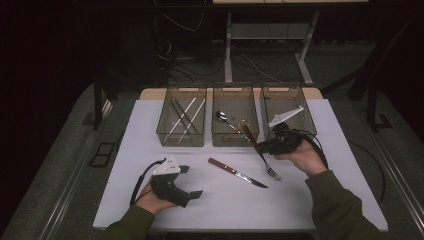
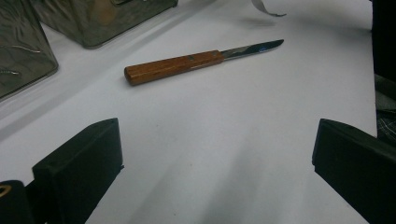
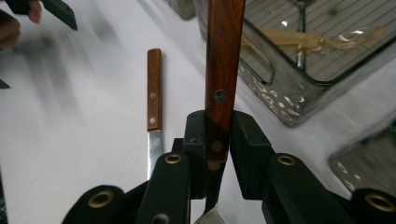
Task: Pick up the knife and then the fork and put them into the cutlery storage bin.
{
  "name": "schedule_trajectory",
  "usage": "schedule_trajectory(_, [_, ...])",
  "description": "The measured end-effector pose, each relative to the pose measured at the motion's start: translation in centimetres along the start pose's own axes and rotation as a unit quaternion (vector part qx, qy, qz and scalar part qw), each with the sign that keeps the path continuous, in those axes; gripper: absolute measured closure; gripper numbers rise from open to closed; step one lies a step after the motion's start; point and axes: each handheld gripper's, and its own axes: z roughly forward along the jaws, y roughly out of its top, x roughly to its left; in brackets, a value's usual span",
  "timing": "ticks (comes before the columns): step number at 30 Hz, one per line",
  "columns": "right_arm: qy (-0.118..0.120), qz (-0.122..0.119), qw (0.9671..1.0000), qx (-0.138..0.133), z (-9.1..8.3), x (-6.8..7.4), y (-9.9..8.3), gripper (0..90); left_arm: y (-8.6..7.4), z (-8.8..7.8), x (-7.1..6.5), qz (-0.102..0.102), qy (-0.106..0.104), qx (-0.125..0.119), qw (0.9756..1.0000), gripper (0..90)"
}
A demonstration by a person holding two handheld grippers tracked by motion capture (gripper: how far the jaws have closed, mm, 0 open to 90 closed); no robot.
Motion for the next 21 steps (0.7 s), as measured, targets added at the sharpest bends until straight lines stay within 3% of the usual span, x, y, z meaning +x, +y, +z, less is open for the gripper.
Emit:
schedule_trajectory(9, [-0.020, 0.018, 0.9985, -0.048, -3.8, -1.5, 0.3, 77.0, -0.1, -0.1, 0.2, -0.001, 0.001, 0.003, 1.0000, 0.1])
schedule_trajectory(21, [-0.086, 0.038, 0.9923, -0.081, -8.6, -4.9, 3.2, 77.0, -0.3, -0.4, 0.5, -0.003, 0.002, 0.000, 1.0000, 0.1])
